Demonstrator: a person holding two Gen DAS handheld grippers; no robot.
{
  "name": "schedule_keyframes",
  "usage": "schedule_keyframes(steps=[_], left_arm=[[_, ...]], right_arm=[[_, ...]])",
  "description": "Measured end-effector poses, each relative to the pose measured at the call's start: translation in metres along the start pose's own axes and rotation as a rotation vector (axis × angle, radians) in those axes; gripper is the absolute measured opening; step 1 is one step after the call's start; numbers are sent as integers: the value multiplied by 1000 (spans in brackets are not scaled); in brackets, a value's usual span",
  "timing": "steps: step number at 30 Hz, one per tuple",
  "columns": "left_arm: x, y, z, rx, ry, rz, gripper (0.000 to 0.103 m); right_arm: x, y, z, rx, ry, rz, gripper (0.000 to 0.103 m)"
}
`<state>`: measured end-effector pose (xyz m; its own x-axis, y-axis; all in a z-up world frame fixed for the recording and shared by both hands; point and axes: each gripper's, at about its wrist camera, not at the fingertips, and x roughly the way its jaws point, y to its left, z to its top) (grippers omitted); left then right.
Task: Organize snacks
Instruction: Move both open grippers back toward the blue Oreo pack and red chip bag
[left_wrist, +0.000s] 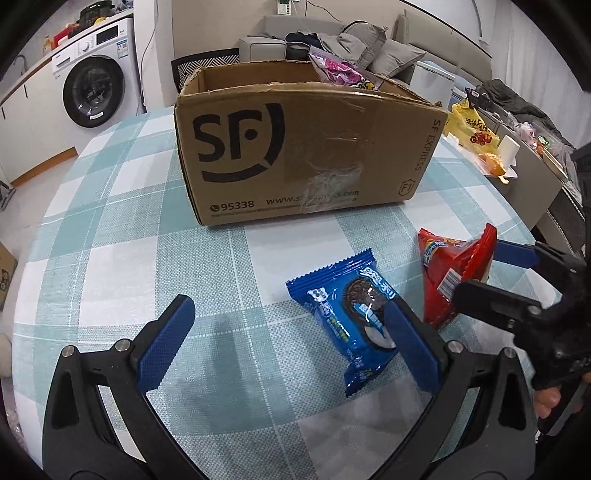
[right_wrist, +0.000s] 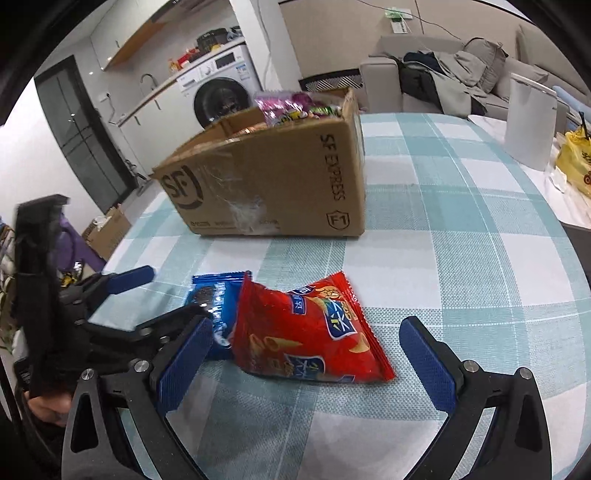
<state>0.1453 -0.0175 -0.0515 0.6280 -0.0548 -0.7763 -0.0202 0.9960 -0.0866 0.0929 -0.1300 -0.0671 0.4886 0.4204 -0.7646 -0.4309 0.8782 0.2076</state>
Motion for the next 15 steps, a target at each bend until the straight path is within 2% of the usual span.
schedule_keyframes(steps=[7,15], left_arm=[[-2,1,-3,-9,7,-28,102],[9,-8,-1,-25,34,-83,102]], right_arm=[[7,-12,-2,16,34,-48,103],[0,-30,-4,47,33,-55,102]])
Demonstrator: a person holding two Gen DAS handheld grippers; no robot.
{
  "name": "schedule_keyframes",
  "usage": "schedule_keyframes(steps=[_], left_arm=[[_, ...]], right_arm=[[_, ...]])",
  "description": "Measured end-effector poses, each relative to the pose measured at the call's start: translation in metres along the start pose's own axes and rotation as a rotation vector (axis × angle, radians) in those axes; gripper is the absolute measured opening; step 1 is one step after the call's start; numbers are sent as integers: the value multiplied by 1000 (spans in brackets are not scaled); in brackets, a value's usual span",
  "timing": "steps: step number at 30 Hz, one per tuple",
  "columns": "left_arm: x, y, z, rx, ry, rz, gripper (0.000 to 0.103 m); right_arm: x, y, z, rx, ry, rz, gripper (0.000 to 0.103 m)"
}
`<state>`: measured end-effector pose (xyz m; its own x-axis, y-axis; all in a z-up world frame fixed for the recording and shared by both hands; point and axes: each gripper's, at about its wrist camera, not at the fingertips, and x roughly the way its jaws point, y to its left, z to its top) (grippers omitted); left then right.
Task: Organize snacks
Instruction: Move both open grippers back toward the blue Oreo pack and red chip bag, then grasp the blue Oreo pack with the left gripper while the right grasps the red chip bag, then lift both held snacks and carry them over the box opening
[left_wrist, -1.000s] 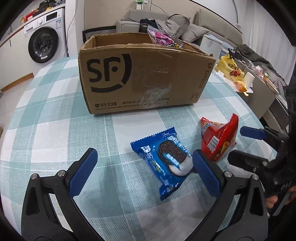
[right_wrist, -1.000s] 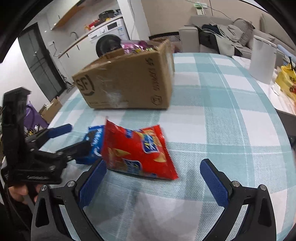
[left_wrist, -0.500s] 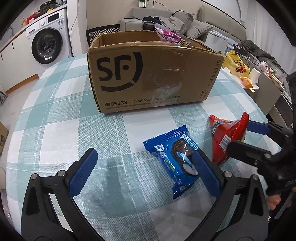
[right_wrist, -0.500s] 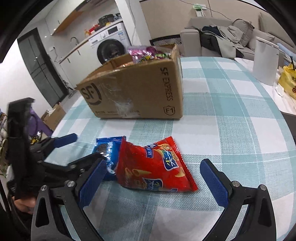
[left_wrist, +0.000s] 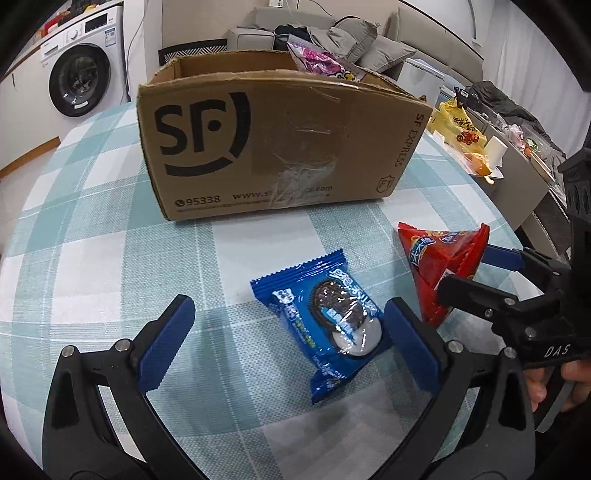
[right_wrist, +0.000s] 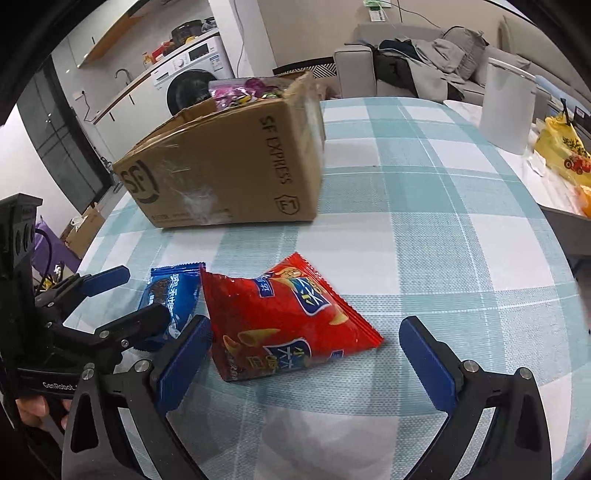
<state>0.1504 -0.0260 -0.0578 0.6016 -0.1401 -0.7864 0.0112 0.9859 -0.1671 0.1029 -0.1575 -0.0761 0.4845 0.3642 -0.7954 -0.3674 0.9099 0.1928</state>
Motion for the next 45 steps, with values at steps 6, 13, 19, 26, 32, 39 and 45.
schedule_keyframes(steps=[6,13,19,26,32,39,45], left_arm=[[11,-1,-1,-24,35,-30,102],[10,-9,-2,9,26,-66,81],[7,-20,-3,58,28,-112,49],[2,-16,-7,56,19,-124,42],[-2,-11,-8,54,14,-118,42],[-12,-3,-7,43,-6,-120,42],[-26,7,-5,31,-26,-121,42]], right_arm=[[0,-1,1,-3,-16,15,96],[7,3,0,-24,-25,2,87],[3,6,-1,-40,-34,25,72],[-2,6,0,-44,-63,49,52],[-9,6,2,-49,-95,65,41],[-18,4,4,-44,-129,90,34],[-29,5,5,-52,-166,112,23]])
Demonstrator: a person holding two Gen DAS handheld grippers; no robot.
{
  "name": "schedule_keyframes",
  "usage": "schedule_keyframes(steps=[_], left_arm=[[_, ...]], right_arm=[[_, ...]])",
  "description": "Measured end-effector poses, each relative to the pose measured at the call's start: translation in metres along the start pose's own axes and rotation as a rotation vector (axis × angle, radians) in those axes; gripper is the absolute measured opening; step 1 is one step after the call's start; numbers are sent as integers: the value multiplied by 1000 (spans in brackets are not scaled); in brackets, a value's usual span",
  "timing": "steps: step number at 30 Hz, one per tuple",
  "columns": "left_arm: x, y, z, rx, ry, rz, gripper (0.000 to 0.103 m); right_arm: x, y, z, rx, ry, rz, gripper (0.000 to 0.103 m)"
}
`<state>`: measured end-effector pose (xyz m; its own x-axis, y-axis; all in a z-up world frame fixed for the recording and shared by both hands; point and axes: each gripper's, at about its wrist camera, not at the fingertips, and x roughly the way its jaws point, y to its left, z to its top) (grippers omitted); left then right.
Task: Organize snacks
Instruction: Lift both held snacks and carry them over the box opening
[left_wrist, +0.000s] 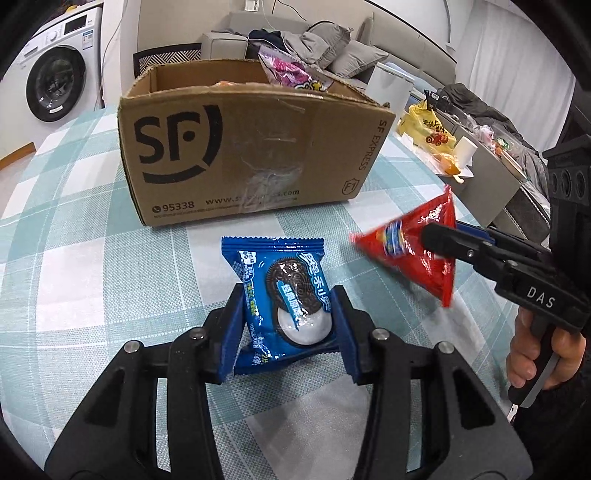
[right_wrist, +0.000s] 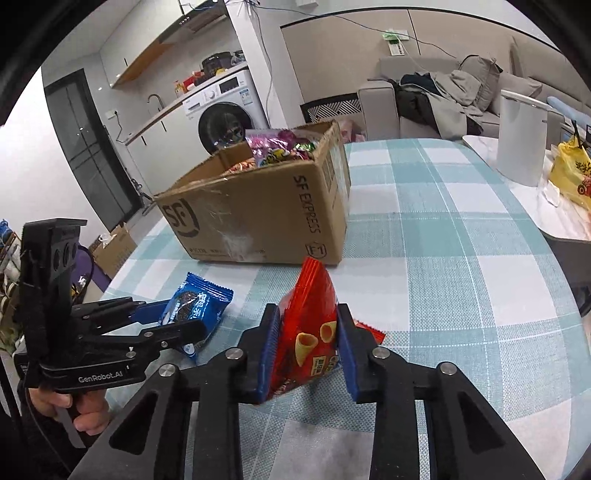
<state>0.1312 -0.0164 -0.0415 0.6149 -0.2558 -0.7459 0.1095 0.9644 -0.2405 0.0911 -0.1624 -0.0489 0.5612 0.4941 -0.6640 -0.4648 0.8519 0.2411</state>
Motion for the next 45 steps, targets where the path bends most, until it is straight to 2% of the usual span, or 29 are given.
schedule_keyframes(steps=[1,7,8,9,10,12,18,23,24,25,29,45], left_arm=[[-3,1,0,1,-3,-2,42],[-11,5,-1,4,-9,0,42],[-12,6,-1,5,-8,-1,42],[-13,7,-1,4,-6,-1,42],[-13,8,-2,3,-3,-1,42],[-14,9,-2,3,-1,-1,42],[-12,7,-1,3,3,0,42],[-8,6,-2,3,5,1,42],[-8,6,-2,3,4,1,42],[-8,5,-2,4,1,0,42],[-7,2,0,7,-7,-1,42],[-50,-6,6,43,-93,6,42]], right_arm=[[-1,0,1,0,-2,6,18],[-2,3,-1,-25,10,-8,20],[0,3,-2,-26,27,-5,23],[2,2,-3,-26,41,-16,33],[3,1,-5,-24,46,-33,49],[9,-3,-8,-11,65,-55,62],[27,-7,-14,12,142,-84,74],[35,-1,-16,-8,139,-109,72],[36,0,-16,-13,133,-113,66],[36,1,-16,-16,133,-103,54],[32,4,-15,-34,117,-82,43],[-5,18,5,-47,-1,-17,43]])
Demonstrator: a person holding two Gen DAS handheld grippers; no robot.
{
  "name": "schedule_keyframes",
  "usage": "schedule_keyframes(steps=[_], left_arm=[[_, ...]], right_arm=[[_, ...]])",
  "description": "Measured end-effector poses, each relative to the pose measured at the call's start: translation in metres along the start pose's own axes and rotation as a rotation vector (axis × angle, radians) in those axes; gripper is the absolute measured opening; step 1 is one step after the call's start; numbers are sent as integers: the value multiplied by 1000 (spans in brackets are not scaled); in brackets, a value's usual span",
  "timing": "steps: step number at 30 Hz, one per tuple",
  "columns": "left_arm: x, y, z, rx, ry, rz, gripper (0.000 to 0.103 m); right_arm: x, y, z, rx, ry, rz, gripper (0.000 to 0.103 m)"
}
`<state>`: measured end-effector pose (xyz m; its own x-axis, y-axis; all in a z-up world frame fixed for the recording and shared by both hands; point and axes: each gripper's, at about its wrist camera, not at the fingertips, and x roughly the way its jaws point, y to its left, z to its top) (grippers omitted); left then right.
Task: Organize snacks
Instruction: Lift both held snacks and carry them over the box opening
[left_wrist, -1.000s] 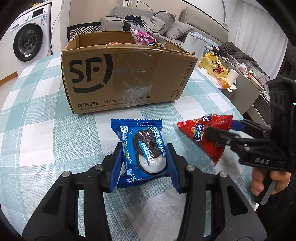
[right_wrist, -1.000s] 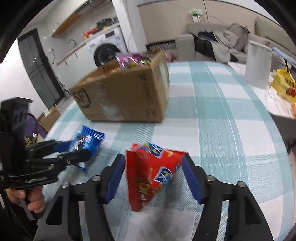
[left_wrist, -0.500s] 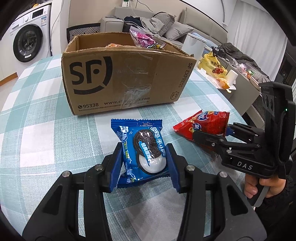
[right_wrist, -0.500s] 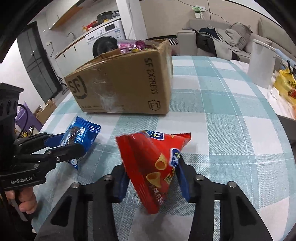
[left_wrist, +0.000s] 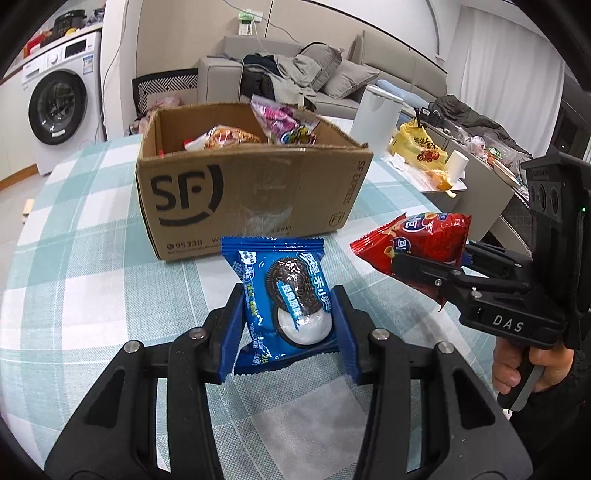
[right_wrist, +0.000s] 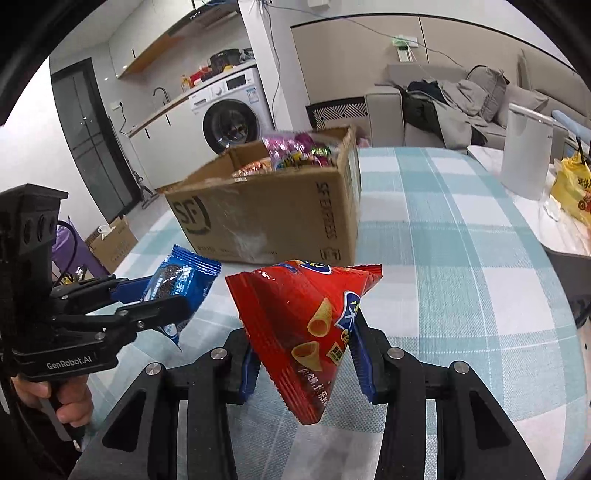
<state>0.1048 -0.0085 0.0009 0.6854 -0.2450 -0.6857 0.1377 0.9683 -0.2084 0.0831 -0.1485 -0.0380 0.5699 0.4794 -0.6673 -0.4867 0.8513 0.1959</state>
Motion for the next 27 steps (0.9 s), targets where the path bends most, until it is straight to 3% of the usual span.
schedule_keyframes(steps=[15,27], left_arm=[[-32,2,20,8,-67,30,42],[-47,16,56,-1,-124,58,42]], right_arm=[[-18,13,30,-32,-69,34,43],[-17,22,60,-53,-93,41,43]])
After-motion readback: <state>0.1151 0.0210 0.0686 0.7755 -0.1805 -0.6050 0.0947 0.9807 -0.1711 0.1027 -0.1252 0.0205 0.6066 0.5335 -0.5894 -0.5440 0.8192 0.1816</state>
